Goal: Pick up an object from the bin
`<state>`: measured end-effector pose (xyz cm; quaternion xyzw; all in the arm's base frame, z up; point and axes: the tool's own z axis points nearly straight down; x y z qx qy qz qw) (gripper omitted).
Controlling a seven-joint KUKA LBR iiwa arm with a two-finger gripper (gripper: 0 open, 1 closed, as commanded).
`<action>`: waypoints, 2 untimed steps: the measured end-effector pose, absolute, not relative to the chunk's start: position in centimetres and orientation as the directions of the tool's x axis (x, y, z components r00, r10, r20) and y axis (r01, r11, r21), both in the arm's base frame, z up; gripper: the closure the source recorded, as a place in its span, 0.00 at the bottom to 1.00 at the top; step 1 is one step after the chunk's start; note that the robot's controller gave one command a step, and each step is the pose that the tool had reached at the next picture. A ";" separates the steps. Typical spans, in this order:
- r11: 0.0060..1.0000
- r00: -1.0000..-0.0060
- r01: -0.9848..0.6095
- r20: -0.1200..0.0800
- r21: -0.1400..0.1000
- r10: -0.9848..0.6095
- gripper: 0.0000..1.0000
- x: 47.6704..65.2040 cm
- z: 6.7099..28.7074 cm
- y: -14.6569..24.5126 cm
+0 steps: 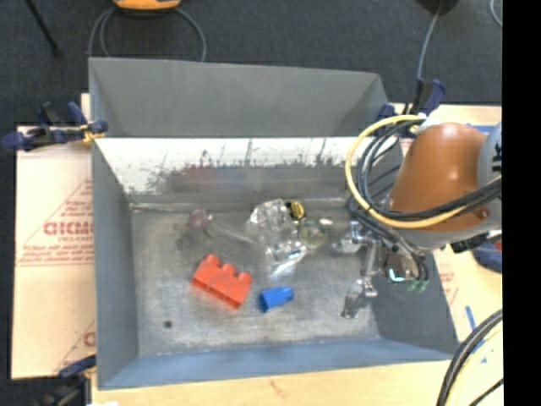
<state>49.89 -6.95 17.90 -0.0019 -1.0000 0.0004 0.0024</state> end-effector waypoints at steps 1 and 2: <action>1.000 -1.000 0.030 -0.006 -0.002 0.030 0.00 52.9 11.1 -4.2; 0.994 -0.994 -0.107 -0.001 0.003 -0.107 0.00 49.5 12.2 6.8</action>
Offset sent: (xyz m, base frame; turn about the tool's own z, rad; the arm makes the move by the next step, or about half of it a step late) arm 0.0429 0.0440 -0.1090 0.0320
